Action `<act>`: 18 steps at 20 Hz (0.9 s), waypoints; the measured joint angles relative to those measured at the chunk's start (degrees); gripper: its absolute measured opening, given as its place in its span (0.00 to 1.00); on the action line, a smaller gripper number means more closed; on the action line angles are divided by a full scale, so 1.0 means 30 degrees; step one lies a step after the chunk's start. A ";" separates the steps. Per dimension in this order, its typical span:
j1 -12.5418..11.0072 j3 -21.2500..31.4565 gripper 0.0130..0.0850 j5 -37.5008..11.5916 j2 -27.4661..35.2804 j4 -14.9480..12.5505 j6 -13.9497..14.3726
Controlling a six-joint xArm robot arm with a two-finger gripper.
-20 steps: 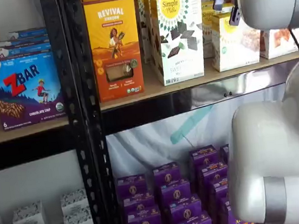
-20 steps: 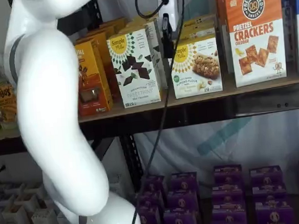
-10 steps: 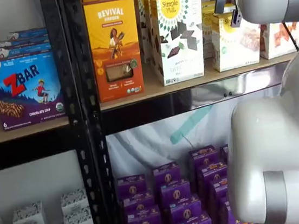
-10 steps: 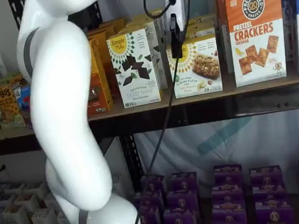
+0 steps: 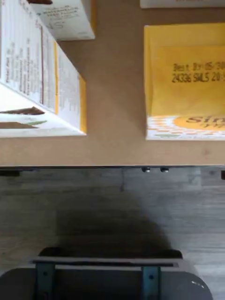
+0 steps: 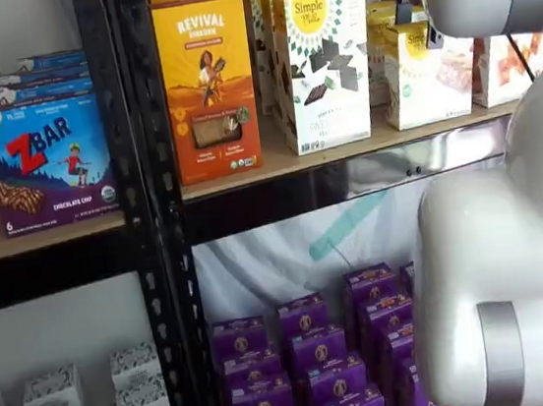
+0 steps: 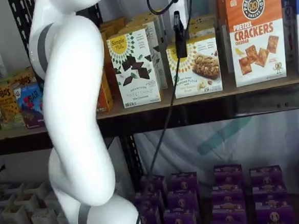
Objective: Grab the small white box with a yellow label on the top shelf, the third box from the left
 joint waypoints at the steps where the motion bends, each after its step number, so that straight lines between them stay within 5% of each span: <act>1: 0.0109 -0.0107 1.00 0.0091 0.0083 -0.0201 0.0068; 10: 0.0828 -0.0772 1.00 0.1246 0.0596 -0.1804 0.0486; 18: 0.0736 0.0429 1.00 0.0354 -0.0077 -0.1512 0.0447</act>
